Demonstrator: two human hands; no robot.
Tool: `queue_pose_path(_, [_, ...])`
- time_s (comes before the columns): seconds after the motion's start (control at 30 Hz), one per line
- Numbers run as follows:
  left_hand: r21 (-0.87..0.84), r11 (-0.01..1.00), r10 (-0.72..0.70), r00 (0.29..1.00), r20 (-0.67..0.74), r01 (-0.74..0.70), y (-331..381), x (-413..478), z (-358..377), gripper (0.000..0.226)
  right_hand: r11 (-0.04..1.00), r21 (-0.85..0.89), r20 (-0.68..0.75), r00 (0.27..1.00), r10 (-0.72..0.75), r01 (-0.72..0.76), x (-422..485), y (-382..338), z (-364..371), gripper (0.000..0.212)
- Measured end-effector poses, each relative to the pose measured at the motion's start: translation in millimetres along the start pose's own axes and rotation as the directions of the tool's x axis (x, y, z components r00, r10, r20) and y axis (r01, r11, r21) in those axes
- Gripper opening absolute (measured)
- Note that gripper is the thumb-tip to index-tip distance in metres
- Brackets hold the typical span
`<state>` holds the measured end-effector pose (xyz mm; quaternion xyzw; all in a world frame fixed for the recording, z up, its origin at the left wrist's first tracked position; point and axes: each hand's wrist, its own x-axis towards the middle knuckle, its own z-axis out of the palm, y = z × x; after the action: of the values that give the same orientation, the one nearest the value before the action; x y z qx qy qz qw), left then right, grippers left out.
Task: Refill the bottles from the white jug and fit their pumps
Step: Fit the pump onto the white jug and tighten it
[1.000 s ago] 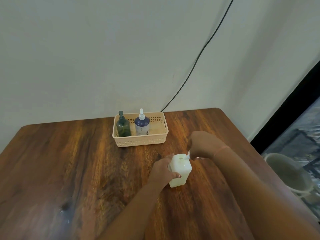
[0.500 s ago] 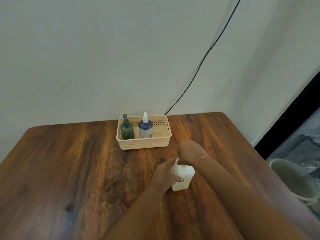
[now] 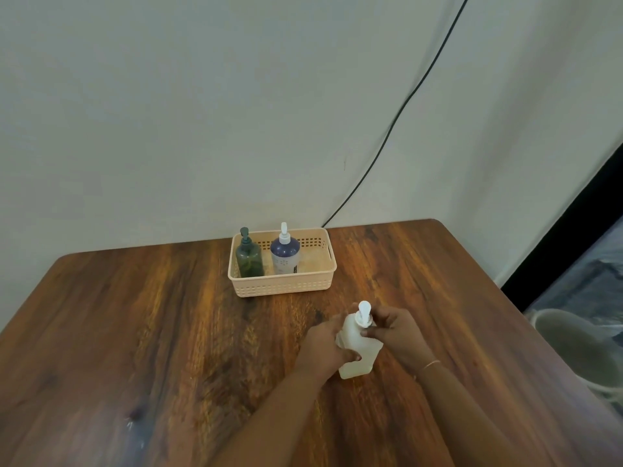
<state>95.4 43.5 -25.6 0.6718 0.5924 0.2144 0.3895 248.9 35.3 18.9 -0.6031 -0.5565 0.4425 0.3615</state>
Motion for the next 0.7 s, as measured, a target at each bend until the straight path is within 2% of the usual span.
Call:
queue_pose_path(0.07, [-0.003, 1.0, 0.004, 1.0, -0.004, -0.004, 0.9, -0.2, -0.6, 0.083, 0.992, -0.126, -0.144, 0.989, -0.017, -0.001, 1.6, -2.0, 5.1, 0.035])
queue_pose_path(0.13, [-0.006, 1.0, -0.001, 1.0, 0.0, 0.001, 1.5, -0.3, -0.9, 0.082, 0.981, -0.194, -0.164, 0.986, -0.011, -0.022, -0.2, -0.8, 7.0, 0.047])
queue_pose_path(0.23, [-0.032, 0.999, 0.004, 1.0, 0.005, -0.004, 1.2, -0.8, -1.3, 0.08, 0.993, -0.117, -0.008, 1.0, -0.022, 0.02, -1.6, 5.0, 7.1, 0.046])
queue_pose_path(0.27, [-0.039, 0.999, 0.004, 1.0, 0.004, -0.004, 1.2, -0.9, -0.9, 0.08, 0.995, -0.099, -0.028, 0.999, -0.031, 0.028, -2.4, 7.0, 7.2, 0.043])
queue_pose_path(0.37, [-0.025, 1.0, -0.004, 1.0, -0.004, 0.004, 1.2, -0.9, -0.9, 0.082, 0.998, -0.057, -0.225, 0.974, -0.014, 0.001, -3.9, 6.8, 9.0, 0.038])
queue_pose_path(0.5, [-0.007, 1.0, -0.018, 1.0, -0.002, 0.018, 0.8, -0.3, -0.4, 0.087, 0.996, -0.085, -0.167, 0.986, -0.012, -0.002, -0.8, 5.7, 8.5, 0.041])
queue_pose_path(0.6, [0.003, 0.999, -0.034, 0.999, 0.004, 0.034, 1.0, 0.2, 1.1, 0.086, 0.992, -0.121, -0.286, 0.958, -0.002, -0.035, 2.2, 2.3, 5.8, 0.034])
queue_pose_path(0.63, [0.0, 0.999, -0.038, 0.999, 0.002, 0.038, 0.8, 0.2, 1.2, 0.086, 0.991, -0.125, -0.285, 0.958, 0.017, -0.054, 2.8, 1.0, 4.9, 0.037])
queue_pose_path(0.7, [-0.007, 0.999, -0.04, 0.999, 0.004, 0.04, 0.0, 0.5, 1.0, 0.086, 0.993, -0.102, -0.153, 0.987, 0.048, -0.063, 3.5, 1.3, 4.2, 0.044])
